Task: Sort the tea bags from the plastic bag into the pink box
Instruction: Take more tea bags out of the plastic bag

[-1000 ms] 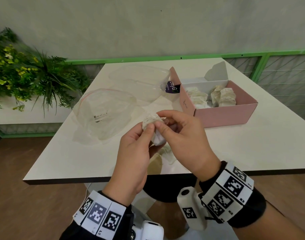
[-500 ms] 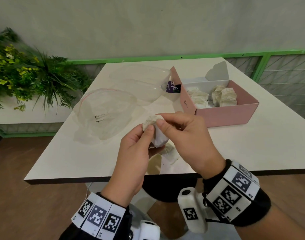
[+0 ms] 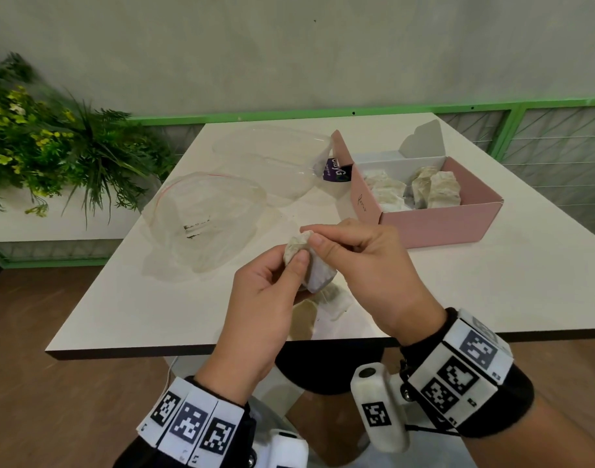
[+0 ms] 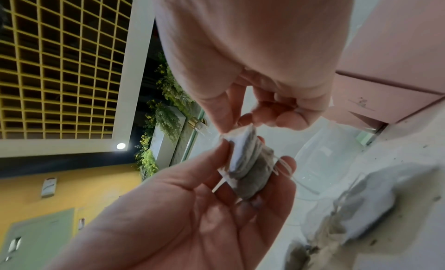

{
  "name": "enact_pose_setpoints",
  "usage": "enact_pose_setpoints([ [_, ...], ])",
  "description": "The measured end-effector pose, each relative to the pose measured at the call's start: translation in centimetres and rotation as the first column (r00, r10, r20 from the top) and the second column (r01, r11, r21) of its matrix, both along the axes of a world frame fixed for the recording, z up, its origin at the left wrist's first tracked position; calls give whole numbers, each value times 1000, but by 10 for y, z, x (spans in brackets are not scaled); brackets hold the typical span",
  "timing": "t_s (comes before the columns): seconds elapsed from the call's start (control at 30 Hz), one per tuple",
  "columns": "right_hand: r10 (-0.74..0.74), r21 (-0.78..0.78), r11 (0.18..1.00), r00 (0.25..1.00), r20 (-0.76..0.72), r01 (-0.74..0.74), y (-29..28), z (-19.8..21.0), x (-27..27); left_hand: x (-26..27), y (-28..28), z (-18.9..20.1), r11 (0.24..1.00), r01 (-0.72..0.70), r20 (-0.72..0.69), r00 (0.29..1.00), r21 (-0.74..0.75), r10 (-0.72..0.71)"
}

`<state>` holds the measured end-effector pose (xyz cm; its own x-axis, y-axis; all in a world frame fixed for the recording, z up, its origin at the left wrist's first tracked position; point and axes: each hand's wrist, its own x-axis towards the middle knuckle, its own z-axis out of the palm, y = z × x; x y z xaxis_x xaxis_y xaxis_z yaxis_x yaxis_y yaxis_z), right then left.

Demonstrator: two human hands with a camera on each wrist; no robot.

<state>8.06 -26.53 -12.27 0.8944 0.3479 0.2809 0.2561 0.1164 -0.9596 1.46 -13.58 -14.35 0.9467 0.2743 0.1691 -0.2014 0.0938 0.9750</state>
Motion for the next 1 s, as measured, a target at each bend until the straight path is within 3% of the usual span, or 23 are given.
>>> enact_pose_setpoints([
  [0.3, -4, -188, 982, 992, 125, 28, 2, -5, 0, 0, 1, 2, 996, -82, 29, 996, -25, 83],
  [0.5, 84, -122, 989, 996, 24, -80, -1, -6, -1, -3, 6, 2, 992, -105, 3, 994, -65, 105],
  [0.67, 188, -37, 980, 971, -148, -196, -4, -8, -3, 0, 10, 4, 985, -152, -16, 988, -79, 151],
  [0.8, 112, 8, 994, 985, -130, -112, -1, -12, -3, -1, 11, 2, 980, -188, -9, 982, -67, 188],
  [0.93, 57, 254, 967, 968, -246, 7, -7, -13, 4, -1, 21, -10, 934, -318, 57, 948, 163, 312],
  [1.0, 75, 382, 922, 940, -333, 62, -13, -15, 6, -1, 26, -16, 827, -352, 76, 932, 439, 356],
])
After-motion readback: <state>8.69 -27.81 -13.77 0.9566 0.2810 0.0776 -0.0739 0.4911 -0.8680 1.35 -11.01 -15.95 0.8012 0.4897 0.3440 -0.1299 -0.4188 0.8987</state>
